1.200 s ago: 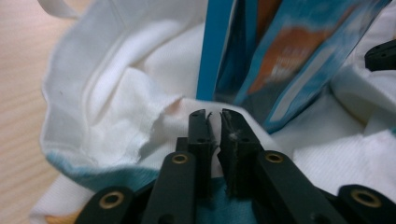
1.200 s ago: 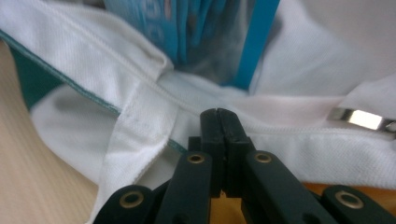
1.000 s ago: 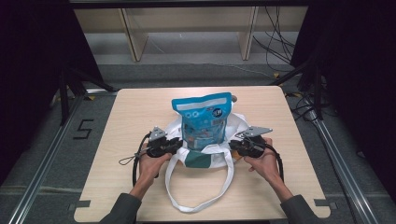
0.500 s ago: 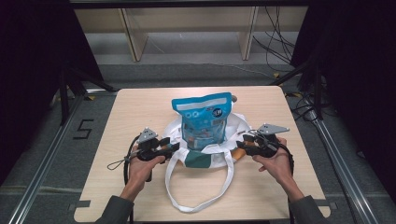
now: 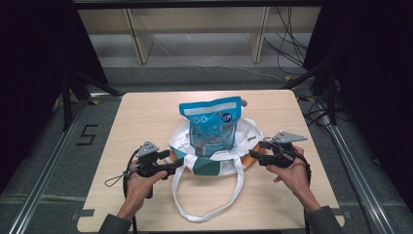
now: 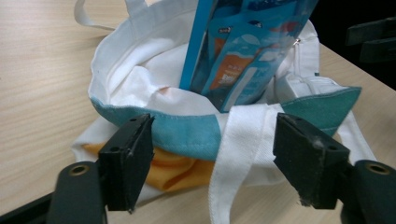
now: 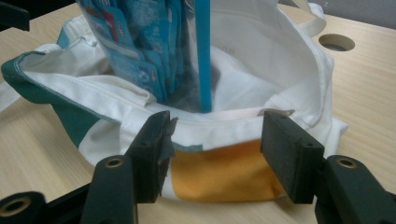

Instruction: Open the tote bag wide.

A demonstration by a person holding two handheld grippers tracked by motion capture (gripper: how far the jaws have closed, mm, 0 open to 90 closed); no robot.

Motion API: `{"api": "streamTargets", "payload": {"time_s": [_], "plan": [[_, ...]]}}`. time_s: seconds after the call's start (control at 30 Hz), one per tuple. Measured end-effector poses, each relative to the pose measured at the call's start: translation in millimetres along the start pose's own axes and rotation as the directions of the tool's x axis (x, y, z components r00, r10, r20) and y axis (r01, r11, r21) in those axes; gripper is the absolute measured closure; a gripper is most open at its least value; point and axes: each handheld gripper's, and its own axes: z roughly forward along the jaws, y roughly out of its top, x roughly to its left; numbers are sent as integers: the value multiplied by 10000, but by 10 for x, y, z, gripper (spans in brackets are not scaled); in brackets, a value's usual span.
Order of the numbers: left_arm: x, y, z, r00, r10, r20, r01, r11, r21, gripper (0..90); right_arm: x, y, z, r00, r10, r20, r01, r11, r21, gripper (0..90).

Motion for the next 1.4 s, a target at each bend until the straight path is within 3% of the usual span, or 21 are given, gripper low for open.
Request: {"api": "streamTargets", "payload": {"time_s": [0.03,0.1,0.17,0.27,0.3,0.4,0.43,0.47,0.5,0.6,0.63,0.67,0.7,0.73,0.9,1.13,1.17,1.23,1.27,1.33,1.4], "plan": [[-6,-10,-17,10000,21,16,-21,10000,46,261,14,-12,-12,9996,252,-83,-251,9996,88,434],[-21,-34,-40,10000,65,41,-65,10000,68,241,-17,-35,-42,10000,11,52,-11,10000,18,430],[-35,-65,-50,10000,72,41,-72,10000,16,219,-5,-63,-81,9992,402,12,-402,9992,29,427],[-62,-104,-83,10000,-11,-15,11,10000,81,174,-55,-94,-129,9996,176,219,-175,9998,-38,423],[-66,-115,-93,10000,60,46,-60,10000,71,167,-38,-112,-133,9988,454,162,-453,9989,-91,422],[-101,-155,-127,10000,-61,-38,61,10000,16,161,-70,-143,-154,9996,236,182,-234,9997,-88,415],[-94,-165,-139,9999,98,55,-99,9999,68,152,-45,-157,-162,9985,474,256,-473,9989,-25,414],[-105,-178,-152,10000,83,-36,-83,10000,42,150,-63,-165,-164,9994,245,233,-245,9997,-32,413],[-103,-187,-166,9998,177,19,-177,9998,82,150,-35,-180,-161,9985,489,246,-488,9988,-52,411],[-102,-218,-209,9997,245,-40,-245,9996,116,149,-26,-196,-181,9995,197,253,-200,9997,124,406],[-103,-231,-217,9998,219,9,-219,9997,75,149,7,-209,-180,9985,481,263,-483,9988,94,405],[-105,-245,-229,9998,221,-32,-221,9997,80,150,-6,-213,-184,9995,186,262,-189,9998,79,404],[-109,-256,-247,9996,255,-116,-254,9996,110,150,16,-221,-198,9989,428,190,-433,9988,221,404],[-116,-268,-254,9997,209,-101,-209,9998,55,150,-1,-229,-198,9994,177,291,-180,9998,98,403],[-142,-316,-306,9996,186,-193,-185,9998,83,150,25,-280,-226,9985,508,181,-511,9986,162,401],[-161,-365,-349,9989,385,-278,-382,9992,102,150,-7,-336,-253,9991,350,257,-353,9993,116,397],[-164,-372,-356,9991,319,-292,-317,9995,80,151,18,-343,-259,9979,617,180,-619,9980,141,397],[-164,-384,-378,9988,339,-347,-335,9994,105,151,10,-355,-275,9991,402,160,-404,9991,115,395],[-156,-386,-385,9982,524,-308,-521,9986,91,150,41,-366,-291,9980,559,300,-565,9982,178,393],[-165,-406,-393,9990,331,-294,-328,9994,96,151,40,-384,-314,9992,298,251,-303,9993,210,390],[-153,-418,-403,9977,624,-246,-621,9980,138,151,56,-411,-341,9990,365,260,-370,9991,189,387]]}}
